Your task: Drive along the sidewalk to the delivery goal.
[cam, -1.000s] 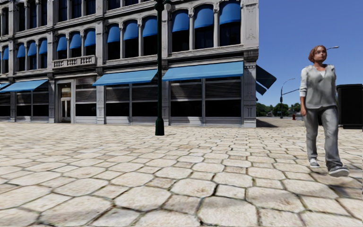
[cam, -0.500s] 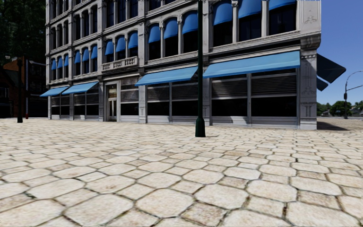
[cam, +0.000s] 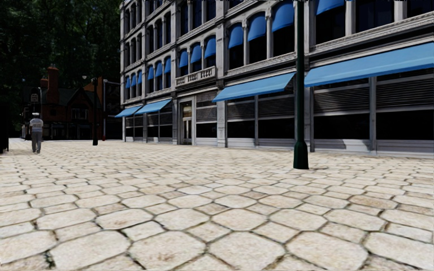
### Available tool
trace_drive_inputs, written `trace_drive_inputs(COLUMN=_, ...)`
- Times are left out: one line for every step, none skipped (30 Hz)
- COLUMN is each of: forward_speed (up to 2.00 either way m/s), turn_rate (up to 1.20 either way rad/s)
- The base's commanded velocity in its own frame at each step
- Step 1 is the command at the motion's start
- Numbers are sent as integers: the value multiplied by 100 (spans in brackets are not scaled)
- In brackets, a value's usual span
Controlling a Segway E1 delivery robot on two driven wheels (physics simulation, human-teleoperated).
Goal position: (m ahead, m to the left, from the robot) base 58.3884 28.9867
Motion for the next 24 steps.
trace_drive_inputs(forward_speed=133, turn_rate=58)
trace_drive_inputs(forward_speed=133, turn_rate=58)
trace_drive_inputs(forward_speed=133, turn_rate=58)
trace_drive_inputs(forward_speed=133, turn_rate=59)
trace_drive_inputs(forward_speed=133, turn_rate=59)
trace_drive_inputs(forward_speed=133, turn_rate=59)
trace_drive_inputs(forward_speed=133, turn_rate=59)
trace_drive_inputs(forward_speed=133, turn_rate=59)
trace_drive_inputs(forward_speed=133, turn_rate=59)
trace_drive_inputs(forward_speed=133, turn_rate=59)
trace_drive_inputs(forward_speed=133, turn_rate=59)
trace_drive_inputs(forward_speed=133, turn_rate=59)
trace_drive_inputs(forward_speed=133, turn_rate=59)
trace_drive_inputs(forward_speed=133, turn_rate=59)
trace_drive_inputs(forward_speed=133, turn_rate=59)
trace_drive_inputs(forward_speed=133, turn_rate=59)
trace_drive_inputs(forward_speed=133, turn_rate=59)
trace_drive_inputs(forward_speed=133, turn_rate=59)
trace_drive_inputs(forward_speed=200, turn_rate=59)
trace_drive_inputs(forward_speed=200, turn_rate=59)
trace_drive_inputs(forward_speed=200, turn_rate=59)
trace_drive_inputs(forward_speed=200, turn_rate=59)
trace_drive_inputs(forward_speed=200, turn_rate=59)
trace_drive_inputs(forward_speed=200, turn_rate=59)
